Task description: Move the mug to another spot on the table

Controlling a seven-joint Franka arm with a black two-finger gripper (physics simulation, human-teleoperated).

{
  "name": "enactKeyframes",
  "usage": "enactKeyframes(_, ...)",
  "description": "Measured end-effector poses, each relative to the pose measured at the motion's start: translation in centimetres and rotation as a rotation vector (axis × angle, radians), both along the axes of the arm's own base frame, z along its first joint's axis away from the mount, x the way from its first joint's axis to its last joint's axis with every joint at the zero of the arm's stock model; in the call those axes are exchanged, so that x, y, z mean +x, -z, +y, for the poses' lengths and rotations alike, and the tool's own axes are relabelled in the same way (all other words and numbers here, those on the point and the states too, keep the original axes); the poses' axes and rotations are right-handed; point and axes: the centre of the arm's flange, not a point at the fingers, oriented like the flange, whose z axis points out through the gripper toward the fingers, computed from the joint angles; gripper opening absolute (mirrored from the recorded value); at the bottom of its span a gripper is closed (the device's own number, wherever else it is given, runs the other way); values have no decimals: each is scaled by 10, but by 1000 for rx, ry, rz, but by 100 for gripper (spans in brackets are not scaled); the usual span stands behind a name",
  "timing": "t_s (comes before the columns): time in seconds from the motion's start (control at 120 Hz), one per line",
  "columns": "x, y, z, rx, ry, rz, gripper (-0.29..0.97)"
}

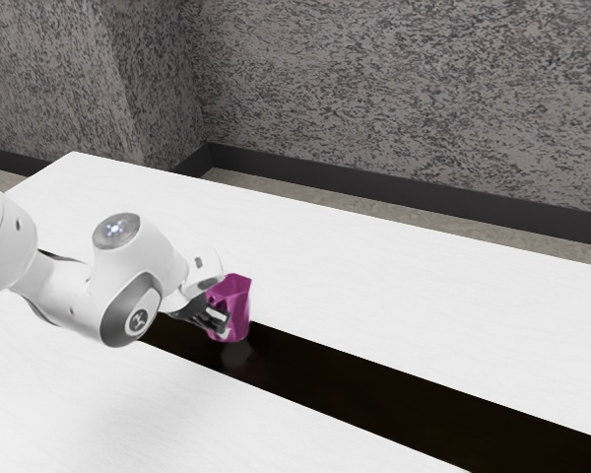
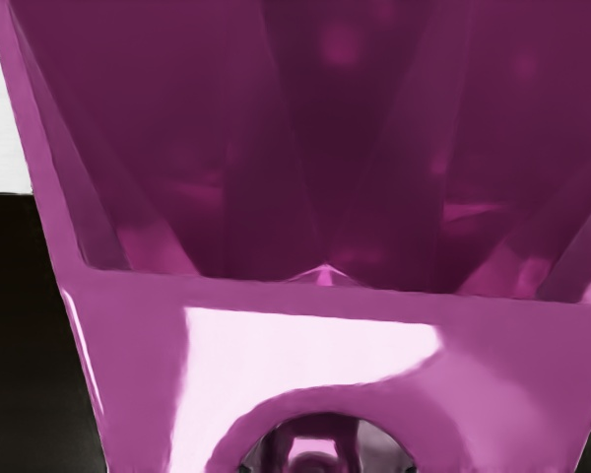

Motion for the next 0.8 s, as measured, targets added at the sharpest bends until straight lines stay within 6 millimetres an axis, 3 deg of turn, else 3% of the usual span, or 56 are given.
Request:
enactKeyframes(0.142, 0, 0, 0, 10, 20, -6, 30)
enactKeyframes(0.3, 1, 0, 0, 17, 37, -11, 49)
enactKeyframes(0.633, 2, -7, -1, 23, 62, -29, 63)
enactKeyframes(0.8, 0, -33, -2, 0, 75, -65, 65)
